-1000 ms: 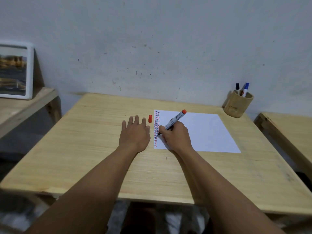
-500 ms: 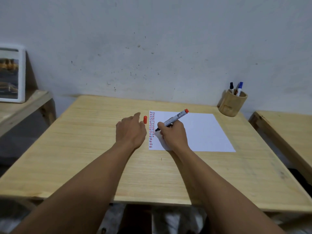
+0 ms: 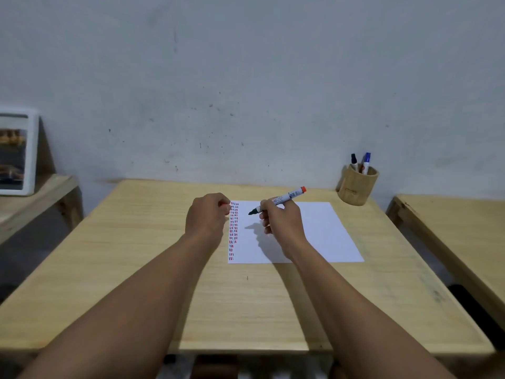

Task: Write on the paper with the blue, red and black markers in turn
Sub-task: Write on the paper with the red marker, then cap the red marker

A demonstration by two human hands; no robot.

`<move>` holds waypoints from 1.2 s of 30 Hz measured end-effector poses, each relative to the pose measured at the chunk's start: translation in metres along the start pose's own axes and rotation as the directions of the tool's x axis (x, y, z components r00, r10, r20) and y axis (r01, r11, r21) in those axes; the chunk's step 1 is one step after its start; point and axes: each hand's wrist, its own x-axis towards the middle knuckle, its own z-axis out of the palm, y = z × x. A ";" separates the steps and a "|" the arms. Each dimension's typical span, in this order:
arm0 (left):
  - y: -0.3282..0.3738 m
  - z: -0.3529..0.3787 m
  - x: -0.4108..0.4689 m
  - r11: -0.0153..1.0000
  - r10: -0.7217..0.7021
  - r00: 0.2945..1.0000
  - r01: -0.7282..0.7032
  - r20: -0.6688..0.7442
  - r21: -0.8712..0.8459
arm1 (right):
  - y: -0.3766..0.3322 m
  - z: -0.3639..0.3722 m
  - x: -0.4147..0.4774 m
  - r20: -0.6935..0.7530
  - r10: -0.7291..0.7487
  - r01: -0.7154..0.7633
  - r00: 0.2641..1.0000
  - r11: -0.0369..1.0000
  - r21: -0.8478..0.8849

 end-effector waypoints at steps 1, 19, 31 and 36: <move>0.007 0.000 0.000 0.998 -0.013 1.000 0.011 -0.027 -0.069 | -0.003 -0.002 -0.001 -0.006 0.010 -0.009 1.000 1.000 0.019; 0.112 0.003 -0.012 0.833 -0.017 0.993 0.078 0.116 -0.547 | -0.073 -0.045 -0.009 -0.097 0.009 0.028 0.995 0.926 0.376; 0.141 0.009 -0.026 0.852 0.035 0.999 -0.033 -0.006 -0.523 | -0.073 -0.059 -0.005 -0.241 0.104 0.034 0.965 0.861 0.507; 0.162 0.010 -0.035 0.861 0.117 0.990 -0.138 -0.075 -0.489 | -0.081 -0.068 -0.013 -0.265 -0.039 0.117 0.964 0.950 0.289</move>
